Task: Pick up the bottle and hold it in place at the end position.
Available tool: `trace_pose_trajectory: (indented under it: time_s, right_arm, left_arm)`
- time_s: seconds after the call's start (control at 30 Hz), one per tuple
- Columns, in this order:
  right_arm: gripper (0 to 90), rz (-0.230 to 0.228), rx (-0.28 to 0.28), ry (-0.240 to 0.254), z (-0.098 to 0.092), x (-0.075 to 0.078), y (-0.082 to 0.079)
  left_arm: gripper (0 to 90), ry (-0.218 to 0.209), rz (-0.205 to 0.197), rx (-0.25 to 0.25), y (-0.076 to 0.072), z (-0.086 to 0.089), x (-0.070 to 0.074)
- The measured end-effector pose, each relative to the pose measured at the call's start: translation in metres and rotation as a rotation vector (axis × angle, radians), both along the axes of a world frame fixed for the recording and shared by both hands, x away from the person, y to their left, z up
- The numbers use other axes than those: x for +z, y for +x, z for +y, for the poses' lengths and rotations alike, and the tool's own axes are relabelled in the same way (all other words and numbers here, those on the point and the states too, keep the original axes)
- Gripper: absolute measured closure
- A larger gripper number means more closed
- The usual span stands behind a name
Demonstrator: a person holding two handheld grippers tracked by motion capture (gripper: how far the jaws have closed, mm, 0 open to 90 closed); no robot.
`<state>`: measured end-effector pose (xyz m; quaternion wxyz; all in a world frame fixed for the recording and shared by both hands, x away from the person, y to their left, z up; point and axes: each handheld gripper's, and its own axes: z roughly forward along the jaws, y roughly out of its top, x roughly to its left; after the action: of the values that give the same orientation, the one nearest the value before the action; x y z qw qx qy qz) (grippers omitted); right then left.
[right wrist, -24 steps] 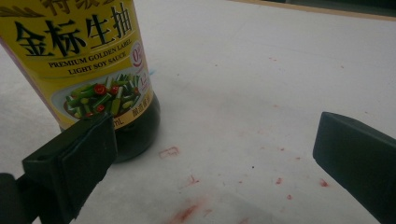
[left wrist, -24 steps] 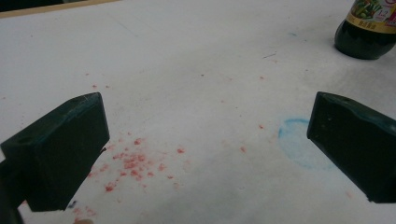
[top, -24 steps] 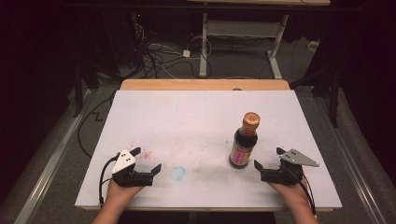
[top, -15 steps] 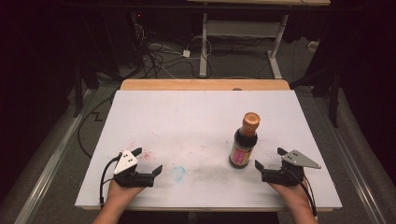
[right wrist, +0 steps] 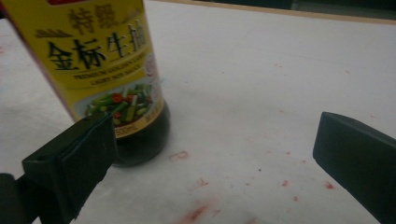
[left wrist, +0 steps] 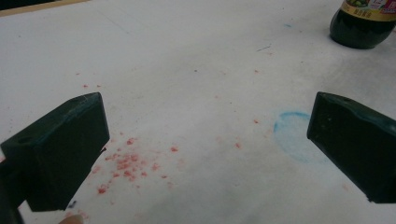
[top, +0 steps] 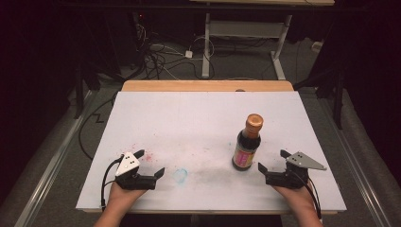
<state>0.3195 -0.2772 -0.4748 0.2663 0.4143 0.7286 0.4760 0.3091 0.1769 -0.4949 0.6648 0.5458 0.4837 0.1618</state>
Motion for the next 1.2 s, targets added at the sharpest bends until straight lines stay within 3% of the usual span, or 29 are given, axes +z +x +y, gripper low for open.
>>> trace_pose_trajectory:
  time_s: [0.37,1.2]
  right_arm:
    - [1.1,-0.020,0.073,0.019,0.019,0.012,-0.009]
    - [2.7,-0.001,0.080,0.028,0.061,0.019,0.007]
  left_arm:
    - [0.0,0.002,0.005,-0.014,0.000,0.000,0.000]
    - [0.0,0.009,0.003,-0.008,0.000,-0.001,-0.001]
